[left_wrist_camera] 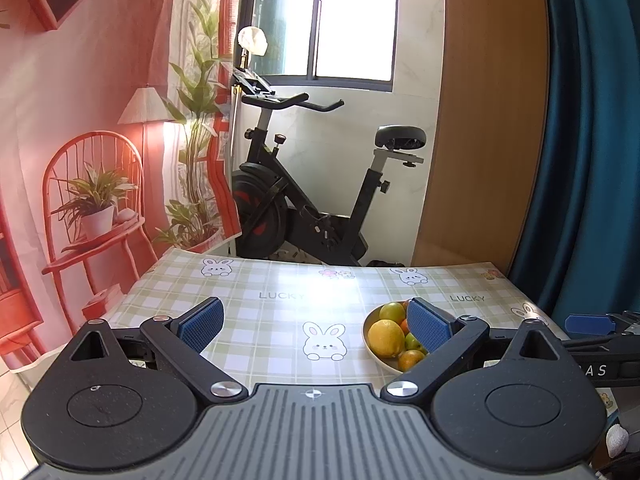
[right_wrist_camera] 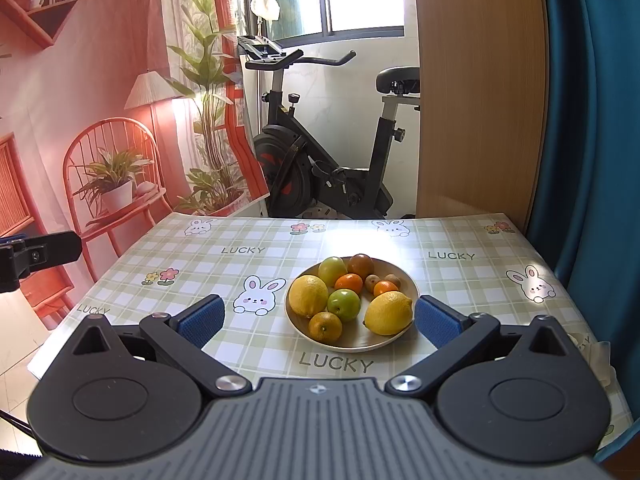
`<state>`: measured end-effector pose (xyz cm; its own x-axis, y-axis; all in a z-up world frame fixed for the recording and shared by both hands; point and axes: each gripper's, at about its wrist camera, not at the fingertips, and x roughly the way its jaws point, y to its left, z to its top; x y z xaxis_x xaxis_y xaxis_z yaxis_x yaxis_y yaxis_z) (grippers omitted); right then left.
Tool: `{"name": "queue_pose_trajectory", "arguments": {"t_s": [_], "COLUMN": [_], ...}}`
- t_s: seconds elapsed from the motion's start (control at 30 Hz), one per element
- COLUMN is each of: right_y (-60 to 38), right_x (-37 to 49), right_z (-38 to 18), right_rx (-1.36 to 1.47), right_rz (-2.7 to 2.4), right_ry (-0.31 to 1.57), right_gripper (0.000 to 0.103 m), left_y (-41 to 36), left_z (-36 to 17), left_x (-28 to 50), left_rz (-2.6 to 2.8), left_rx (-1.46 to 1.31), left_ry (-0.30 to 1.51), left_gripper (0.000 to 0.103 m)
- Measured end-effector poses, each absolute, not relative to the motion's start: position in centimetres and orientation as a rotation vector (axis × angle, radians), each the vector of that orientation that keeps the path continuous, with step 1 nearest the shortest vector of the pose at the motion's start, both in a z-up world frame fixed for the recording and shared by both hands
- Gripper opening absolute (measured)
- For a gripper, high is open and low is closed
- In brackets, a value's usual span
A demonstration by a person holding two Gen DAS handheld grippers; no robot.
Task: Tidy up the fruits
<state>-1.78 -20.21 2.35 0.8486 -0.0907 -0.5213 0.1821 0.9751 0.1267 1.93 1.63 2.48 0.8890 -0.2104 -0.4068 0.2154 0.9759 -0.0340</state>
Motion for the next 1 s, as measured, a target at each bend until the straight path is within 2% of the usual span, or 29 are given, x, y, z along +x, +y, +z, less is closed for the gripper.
{"name": "queue_pose_trajectory", "arguments": {"t_s": [1.0], "right_y": [-20.11], "right_x": [-2.08], "right_z": [1.78], "right_rx": [0.166], "right_rz": [-0.149], "right_ry": [0.542], "right_gripper": [0.103], "left_y": [1.92], "left_z": [2.15], "left_x": [2.37], "left_rz": [-0.233], "left_rx": [0.005], "left_ry": [0.45], "left_gripper": [0.099]}}
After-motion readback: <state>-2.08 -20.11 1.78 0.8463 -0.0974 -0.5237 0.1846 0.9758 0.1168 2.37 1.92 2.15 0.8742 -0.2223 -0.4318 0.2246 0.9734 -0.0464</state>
